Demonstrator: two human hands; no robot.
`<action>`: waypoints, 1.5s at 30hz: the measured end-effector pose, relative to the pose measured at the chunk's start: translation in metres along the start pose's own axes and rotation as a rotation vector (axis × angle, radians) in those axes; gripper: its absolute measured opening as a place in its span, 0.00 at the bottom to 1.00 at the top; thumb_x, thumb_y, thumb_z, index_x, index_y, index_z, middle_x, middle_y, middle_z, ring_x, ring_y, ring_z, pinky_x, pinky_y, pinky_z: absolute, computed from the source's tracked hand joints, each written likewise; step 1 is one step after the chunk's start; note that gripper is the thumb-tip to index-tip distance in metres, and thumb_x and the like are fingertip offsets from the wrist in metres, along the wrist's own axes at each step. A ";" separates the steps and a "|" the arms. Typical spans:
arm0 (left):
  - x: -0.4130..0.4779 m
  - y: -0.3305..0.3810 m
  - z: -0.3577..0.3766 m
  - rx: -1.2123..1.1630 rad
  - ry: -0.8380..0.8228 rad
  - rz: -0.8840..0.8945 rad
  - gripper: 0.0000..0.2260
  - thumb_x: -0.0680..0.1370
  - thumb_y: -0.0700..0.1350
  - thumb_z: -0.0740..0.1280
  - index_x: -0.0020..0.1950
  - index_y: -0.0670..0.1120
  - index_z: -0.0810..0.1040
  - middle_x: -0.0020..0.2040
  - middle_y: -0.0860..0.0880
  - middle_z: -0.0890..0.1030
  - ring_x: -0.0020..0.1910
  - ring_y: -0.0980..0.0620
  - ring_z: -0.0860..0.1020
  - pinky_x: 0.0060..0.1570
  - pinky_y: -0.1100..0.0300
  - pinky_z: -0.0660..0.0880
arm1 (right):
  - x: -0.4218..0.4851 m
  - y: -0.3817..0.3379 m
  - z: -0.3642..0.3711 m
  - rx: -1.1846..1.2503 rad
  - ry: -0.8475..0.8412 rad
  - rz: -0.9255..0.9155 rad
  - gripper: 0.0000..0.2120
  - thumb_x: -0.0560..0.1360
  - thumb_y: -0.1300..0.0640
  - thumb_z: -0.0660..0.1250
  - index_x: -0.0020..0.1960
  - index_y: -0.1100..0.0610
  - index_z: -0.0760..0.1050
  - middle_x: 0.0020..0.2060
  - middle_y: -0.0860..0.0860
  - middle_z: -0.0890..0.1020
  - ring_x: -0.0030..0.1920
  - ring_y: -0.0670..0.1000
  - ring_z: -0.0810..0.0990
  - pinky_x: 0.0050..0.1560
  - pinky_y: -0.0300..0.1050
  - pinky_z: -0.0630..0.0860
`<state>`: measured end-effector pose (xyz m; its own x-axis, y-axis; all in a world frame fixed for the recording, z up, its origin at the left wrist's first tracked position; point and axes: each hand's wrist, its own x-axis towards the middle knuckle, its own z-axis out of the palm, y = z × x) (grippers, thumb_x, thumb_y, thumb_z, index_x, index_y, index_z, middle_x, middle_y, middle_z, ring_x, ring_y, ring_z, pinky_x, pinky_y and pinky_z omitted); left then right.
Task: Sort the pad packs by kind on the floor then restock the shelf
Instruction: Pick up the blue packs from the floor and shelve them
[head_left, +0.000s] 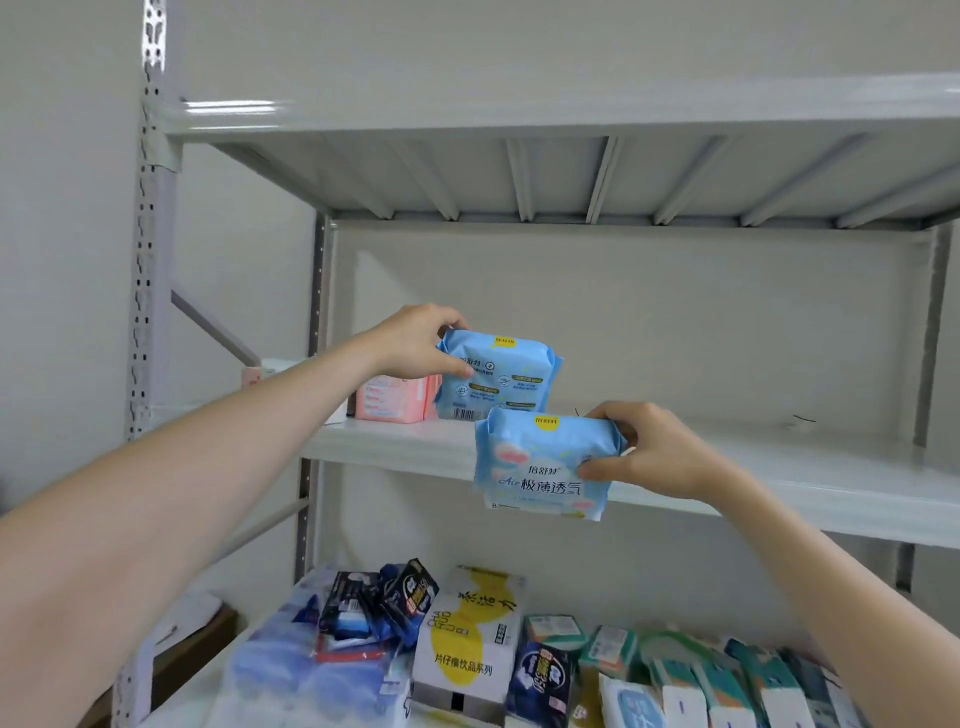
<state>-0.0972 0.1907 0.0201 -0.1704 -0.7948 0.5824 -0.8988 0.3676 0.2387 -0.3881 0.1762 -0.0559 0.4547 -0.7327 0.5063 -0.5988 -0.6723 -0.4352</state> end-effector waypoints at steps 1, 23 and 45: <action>0.010 -0.005 -0.001 0.001 0.011 0.007 0.19 0.71 0.50 0.76 0.59 0.46 0.78 0.55 0.50 0.80 0.44 0.54 0.76 0.50 0.57 0.74 | 0.012 0.000 -0.002 0.010 0.005 -0.001 0.13 0.65 0.56 0.77 0.46 0.50 0.78 0.41 0.49 0.83 0.43 0.53 0.80 0.48 0.52 0.78; 0.230 -0.162 0.053 -0.177 -0.211 0.004 0.16 0.72 0.45 0.76 0.56 0.44 0.77 0.51 0.47 0.82 0.45 0.48 0.84 0.41 0.63 0.73 | 0.220 0.073 0.037 0.033 0.086 0.131 0.13 0.67 0.61 0.77 0.49 0.56 0.78 0.45 0.55 0.84 0.46 0.55 0.82 0.48 0.47 0.77; 0.329 -0.228 0.136 0.004 -0.634 -0.124 0.18 0.71 0.46 0.77 0.58 0.46 0.77 0.54 0.47 0.83 0.54 0.48 0.82 0.56 0.57 0.76 | 0.322 0.171 0.050 0.030 -0.151 0.344 0.15 0.65 0.56 0.78 0.49 0.58 0.80 0.46 0.54 0.84 0.48 0.52 0.83 0.52 0.48 0.81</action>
<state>-0.0026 -0.2202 0.0518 -0.2691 -0.9629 -0.0216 -0.9286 0.2535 0.2710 -0.3107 -0.1803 -0.0048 0.3241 -0.9219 0.2124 -0.7147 -0.3857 -0.5835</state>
